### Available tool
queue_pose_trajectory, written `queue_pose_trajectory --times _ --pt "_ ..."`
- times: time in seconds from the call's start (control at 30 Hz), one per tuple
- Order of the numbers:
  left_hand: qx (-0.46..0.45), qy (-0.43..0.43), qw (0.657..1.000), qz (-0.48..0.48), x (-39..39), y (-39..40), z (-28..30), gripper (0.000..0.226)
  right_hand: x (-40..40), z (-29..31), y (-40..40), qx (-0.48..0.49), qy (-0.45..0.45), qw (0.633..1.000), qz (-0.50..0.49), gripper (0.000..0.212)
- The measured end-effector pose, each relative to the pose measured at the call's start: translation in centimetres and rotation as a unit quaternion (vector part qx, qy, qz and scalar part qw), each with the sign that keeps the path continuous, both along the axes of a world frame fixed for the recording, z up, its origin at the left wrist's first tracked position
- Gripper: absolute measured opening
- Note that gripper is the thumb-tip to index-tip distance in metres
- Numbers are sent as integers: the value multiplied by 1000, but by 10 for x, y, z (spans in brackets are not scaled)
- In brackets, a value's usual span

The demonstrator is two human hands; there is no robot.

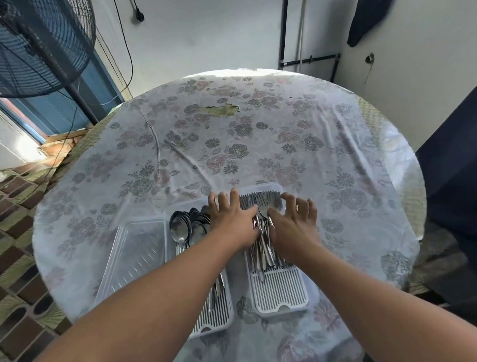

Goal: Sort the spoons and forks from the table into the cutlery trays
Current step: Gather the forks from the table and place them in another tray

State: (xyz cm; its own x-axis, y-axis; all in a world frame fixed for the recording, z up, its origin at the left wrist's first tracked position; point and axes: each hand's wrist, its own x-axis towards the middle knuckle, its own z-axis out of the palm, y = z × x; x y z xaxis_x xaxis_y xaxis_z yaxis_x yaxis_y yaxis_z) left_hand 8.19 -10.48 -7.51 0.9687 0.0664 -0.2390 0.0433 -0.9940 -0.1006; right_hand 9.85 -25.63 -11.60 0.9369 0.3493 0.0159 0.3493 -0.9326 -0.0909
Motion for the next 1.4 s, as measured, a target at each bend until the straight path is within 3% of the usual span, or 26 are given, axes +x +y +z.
queue_pose_trajectory --times 0.2,0.33,0.47,0.57,0.67,0.87,0.93,1.1,1.4 --pt "-50 -111 992 -35 -18 9 -7 50 -1 0 1 10 11 1000 16 47" --pt "-58 -28 997 -31 -23 8 -4 75 1 3 2 -12 18 1000 18 50" --pt "-32 -6 999 -2 -13 0 1 76 1 3 1 9 -9 1000 17 51" --pt "-41 -52 998 1 -14 -1 0 61 0 4 -2 8 -11 999 36 40" --pt "-69 -83 993 -41 -23 3 -3 45 2 4 -7 -9 4 999 39 43" --pt "-154 -2 986 -58 -32 12 3 23 1 5 -8 -1 17 999 38 42" --pt "-152 30 986 -65 -32 12 7 28 0 4 -4 19 5 999 31 41" --pt "-103 -56 992 -46 -32 20 15 37 0 8 -1 17 10 999 43 47" --pt "2 104 993 -55 -24 -2 14 52 -6 5 -6 -23 13 999 -37 61"
